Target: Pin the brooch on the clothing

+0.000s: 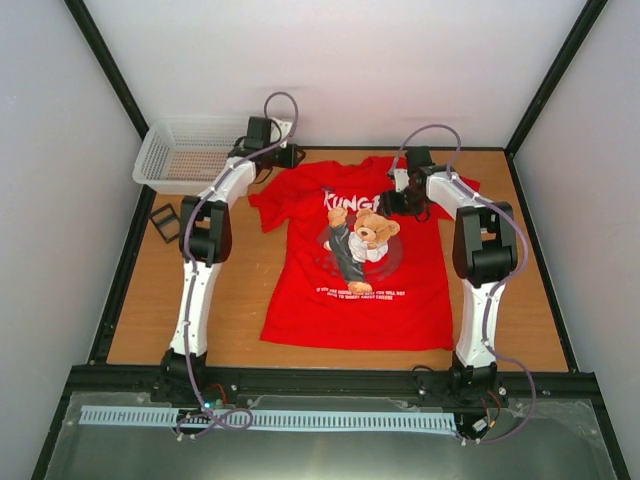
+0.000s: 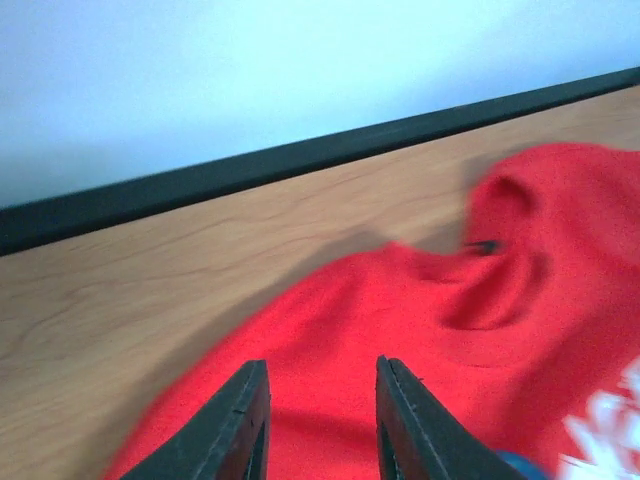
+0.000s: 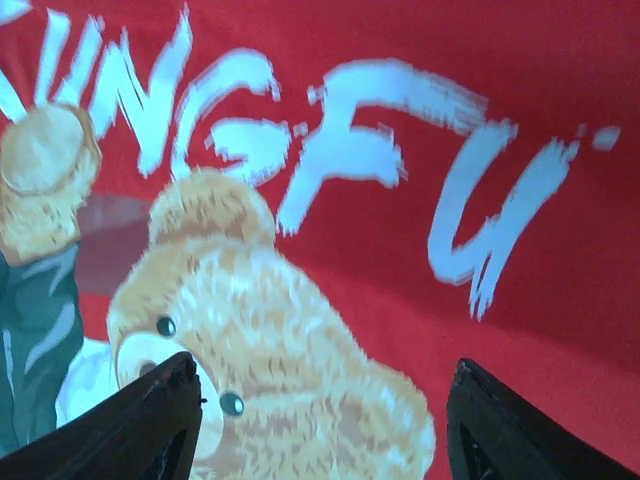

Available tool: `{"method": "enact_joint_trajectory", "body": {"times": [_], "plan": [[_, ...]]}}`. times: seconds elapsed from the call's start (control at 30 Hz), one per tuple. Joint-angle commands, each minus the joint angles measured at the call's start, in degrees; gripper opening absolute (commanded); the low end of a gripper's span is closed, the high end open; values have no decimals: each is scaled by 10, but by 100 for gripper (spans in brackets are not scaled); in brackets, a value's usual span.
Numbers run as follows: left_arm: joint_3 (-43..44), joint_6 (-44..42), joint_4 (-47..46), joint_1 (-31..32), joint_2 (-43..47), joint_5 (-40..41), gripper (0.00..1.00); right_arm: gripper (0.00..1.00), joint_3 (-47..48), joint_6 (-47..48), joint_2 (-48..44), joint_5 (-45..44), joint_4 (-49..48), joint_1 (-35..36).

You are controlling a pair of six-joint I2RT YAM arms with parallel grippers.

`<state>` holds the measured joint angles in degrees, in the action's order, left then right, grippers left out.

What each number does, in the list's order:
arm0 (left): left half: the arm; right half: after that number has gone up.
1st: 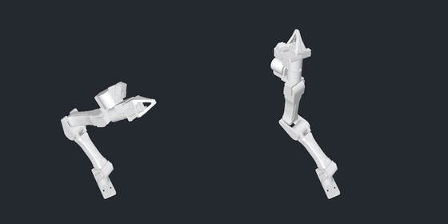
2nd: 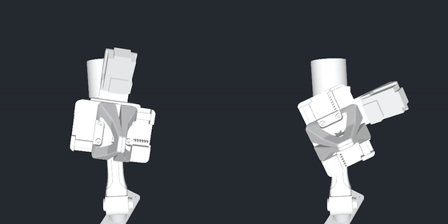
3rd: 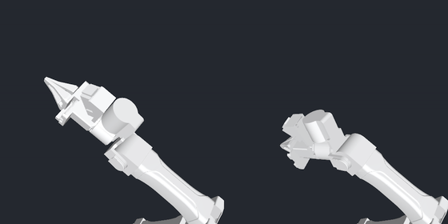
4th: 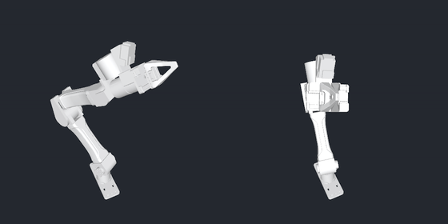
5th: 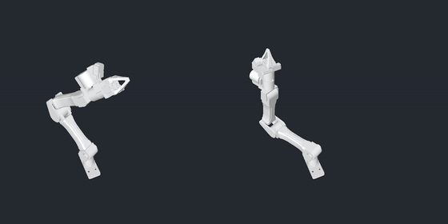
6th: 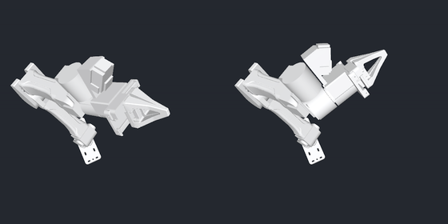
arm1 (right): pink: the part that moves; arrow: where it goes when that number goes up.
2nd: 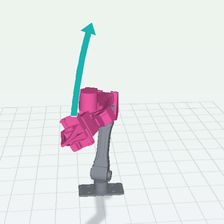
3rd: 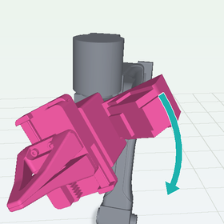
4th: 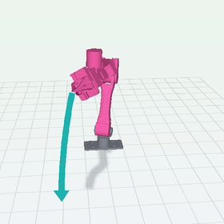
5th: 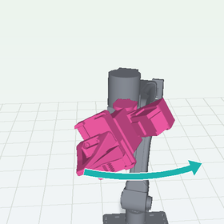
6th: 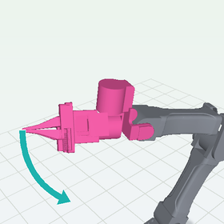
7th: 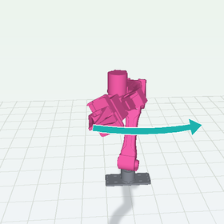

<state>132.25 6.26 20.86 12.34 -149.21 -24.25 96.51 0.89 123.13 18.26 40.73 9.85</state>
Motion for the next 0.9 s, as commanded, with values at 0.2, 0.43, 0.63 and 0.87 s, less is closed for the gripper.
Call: {"method": "enact_joint_trajectory", "body": {"times": [0.2,0.43,0.63,0.87], "plan": [[-327,39,-31,93,316,-53,41,72,-117,-11,-105,-19,-27,-3],[-605,58,-83,148,443,-82,42,77,-186,-9,-134,-30,-47,-8],[-718,96,-107,157,460,-71,35,77,-246,-10,-147,-37,-67,-27],[-897,142,-163,157,540,-56,36,77,-312,-2,-156,-54,-94,-62]]}}
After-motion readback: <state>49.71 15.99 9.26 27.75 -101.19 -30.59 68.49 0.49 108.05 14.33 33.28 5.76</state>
